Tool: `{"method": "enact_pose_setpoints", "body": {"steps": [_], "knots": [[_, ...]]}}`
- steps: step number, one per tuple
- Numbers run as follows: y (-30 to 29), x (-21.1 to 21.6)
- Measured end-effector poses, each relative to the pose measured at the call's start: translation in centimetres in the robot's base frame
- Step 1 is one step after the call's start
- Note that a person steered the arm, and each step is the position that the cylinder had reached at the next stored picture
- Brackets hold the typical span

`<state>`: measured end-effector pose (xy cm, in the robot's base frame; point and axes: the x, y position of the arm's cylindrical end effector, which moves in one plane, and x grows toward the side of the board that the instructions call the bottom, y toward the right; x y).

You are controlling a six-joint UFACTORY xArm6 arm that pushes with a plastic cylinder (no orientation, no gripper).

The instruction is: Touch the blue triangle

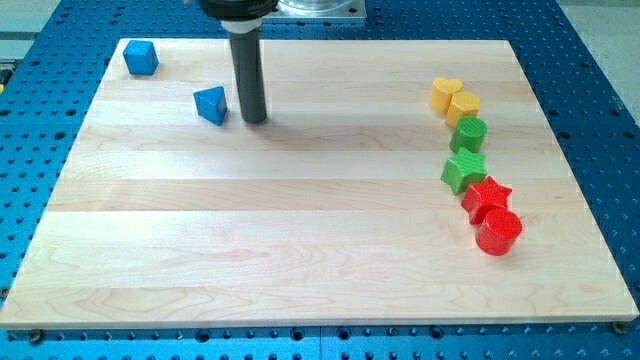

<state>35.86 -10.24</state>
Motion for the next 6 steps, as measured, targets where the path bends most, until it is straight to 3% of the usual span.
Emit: {"method": "enact_pose_setpoints", "body": {"steps": [1, 2, 3, 4, 6], "knots": [[-3.3, -2.4], [-5.1, -2.2], [-4.6, 1.8], [-8.9, 2.6], [-6.1, -1.0]]}}
